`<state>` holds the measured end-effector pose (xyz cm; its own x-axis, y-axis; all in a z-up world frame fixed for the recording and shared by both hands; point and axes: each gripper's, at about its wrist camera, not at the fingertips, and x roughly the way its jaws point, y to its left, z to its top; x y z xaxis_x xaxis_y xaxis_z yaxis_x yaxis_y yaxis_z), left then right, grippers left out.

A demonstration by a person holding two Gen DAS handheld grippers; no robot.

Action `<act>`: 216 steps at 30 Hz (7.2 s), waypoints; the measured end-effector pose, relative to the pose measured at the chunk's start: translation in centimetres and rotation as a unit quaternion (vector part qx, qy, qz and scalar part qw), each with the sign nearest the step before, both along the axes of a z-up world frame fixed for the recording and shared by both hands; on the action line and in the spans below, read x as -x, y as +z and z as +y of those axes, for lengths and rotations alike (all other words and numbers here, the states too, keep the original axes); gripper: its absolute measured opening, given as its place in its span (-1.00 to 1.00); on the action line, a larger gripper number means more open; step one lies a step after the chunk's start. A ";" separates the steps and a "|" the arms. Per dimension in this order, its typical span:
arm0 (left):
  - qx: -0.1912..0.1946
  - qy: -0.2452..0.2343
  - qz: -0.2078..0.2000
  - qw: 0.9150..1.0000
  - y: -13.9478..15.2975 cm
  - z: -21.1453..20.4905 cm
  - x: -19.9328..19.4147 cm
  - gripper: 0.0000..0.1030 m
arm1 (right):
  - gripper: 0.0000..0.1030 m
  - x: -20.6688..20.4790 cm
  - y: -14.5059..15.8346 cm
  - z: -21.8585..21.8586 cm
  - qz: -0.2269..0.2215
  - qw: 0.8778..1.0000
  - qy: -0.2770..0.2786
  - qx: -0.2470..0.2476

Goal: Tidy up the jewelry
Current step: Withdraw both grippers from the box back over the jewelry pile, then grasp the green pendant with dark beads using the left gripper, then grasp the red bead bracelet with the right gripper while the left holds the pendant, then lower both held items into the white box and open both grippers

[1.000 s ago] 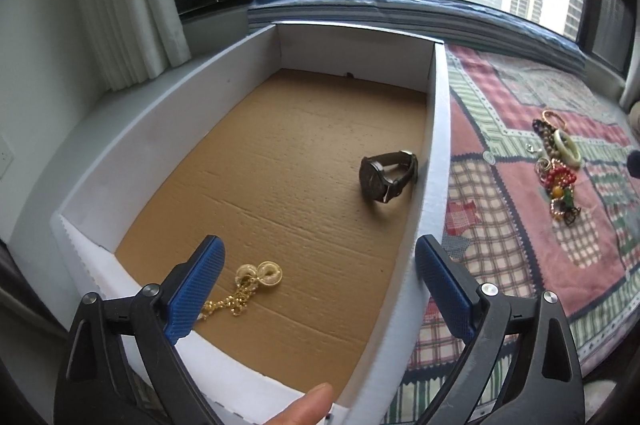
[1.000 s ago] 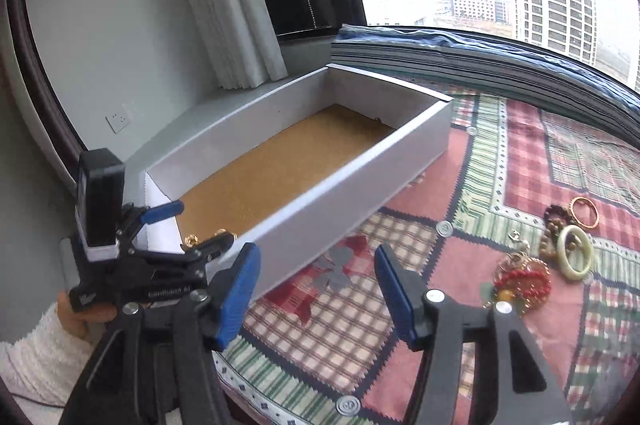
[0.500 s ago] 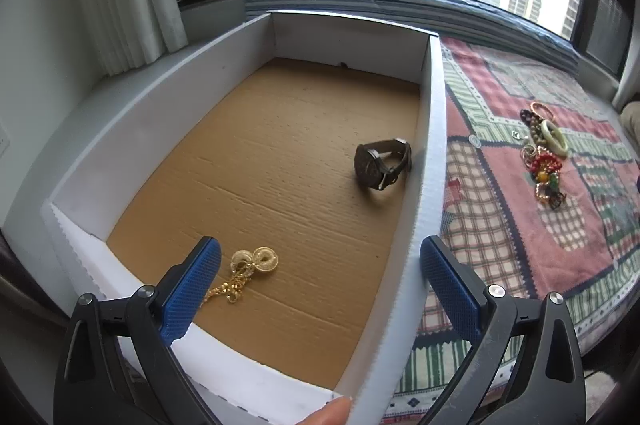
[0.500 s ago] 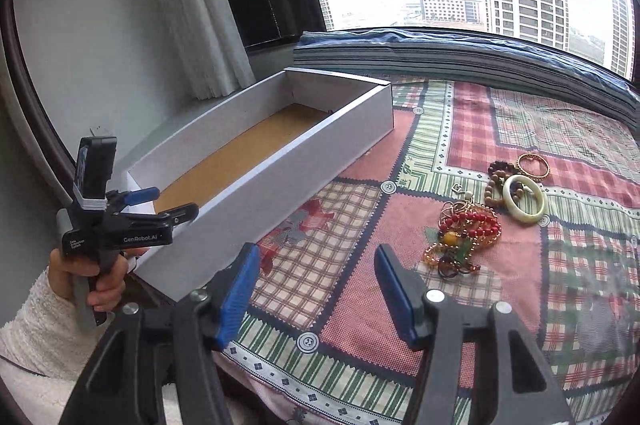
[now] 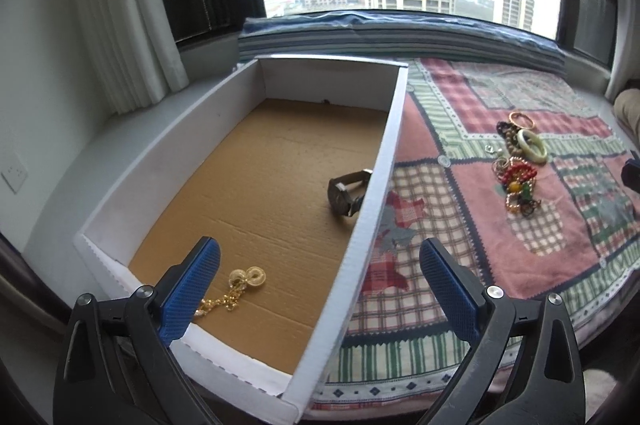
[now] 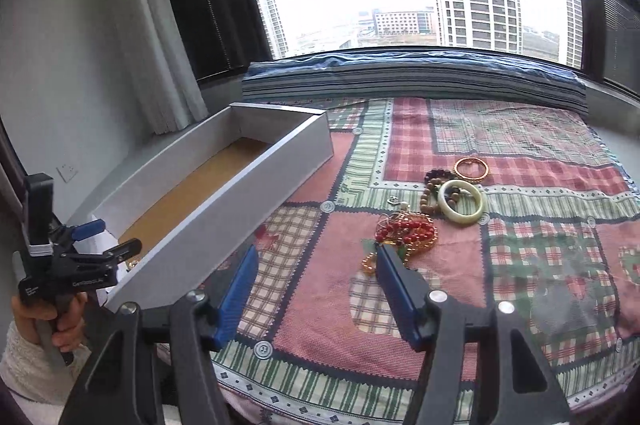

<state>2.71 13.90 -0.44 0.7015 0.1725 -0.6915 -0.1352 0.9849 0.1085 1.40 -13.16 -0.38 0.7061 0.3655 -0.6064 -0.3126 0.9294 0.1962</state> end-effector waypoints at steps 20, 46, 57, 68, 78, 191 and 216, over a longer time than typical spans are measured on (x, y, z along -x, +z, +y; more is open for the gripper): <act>0.042 -0.040 0.009 0.998 0.2 -6.5 -0.7 0.95 | 0.43 8.3 17.6 1.3 0.017 0.995 0.084 -0.045; 0.051 -0.025 0.006 0.998 0.2 -5.6 -0.5 0.95 | 0.43 8.5 17.4 0.4 0.067 0.990 0.099 -0.078; 0.026 -0.032 0.016 0.999 0.3 -7.4 -1.3 0.95 | 0.43 6.6 15.3 -0.1 0.055 0.996 0.058 -0.042; 0.026 -0.099 0.047 0.994 -1.1 -12.3 -1.4 0.99 | 0.43 1.3 4.8 -7.8 0.000 0.990 -0.138 0.038; 0.057 -0.198 0.106 0.973 -4.1 -15.8 -0.8 0.98 | 0.45 2.6 1.2 -11.7 -0.020 0.983 -0.179 0.045; 0.172 -0.080 0.016 0.982 1.4 -0.5 -0.7 -0.67 | -0.80 -13.2 1.8 0.5 0.106 0.991 0.024 -0.077; 0.078 0.164 0.066 0.981 -5.1 14.0 -3.1 0.56 | -0.52 -11.6 -0.8 25.1 0.115 0.965 0.230 -0.058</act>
<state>5.82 27.93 -5.54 0.5280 0.2595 -0.8086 -0.4433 0.8964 -0.0018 12.99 11.91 -1.21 0.3057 0.6825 -0.6639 -0.6223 0.6710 0.4032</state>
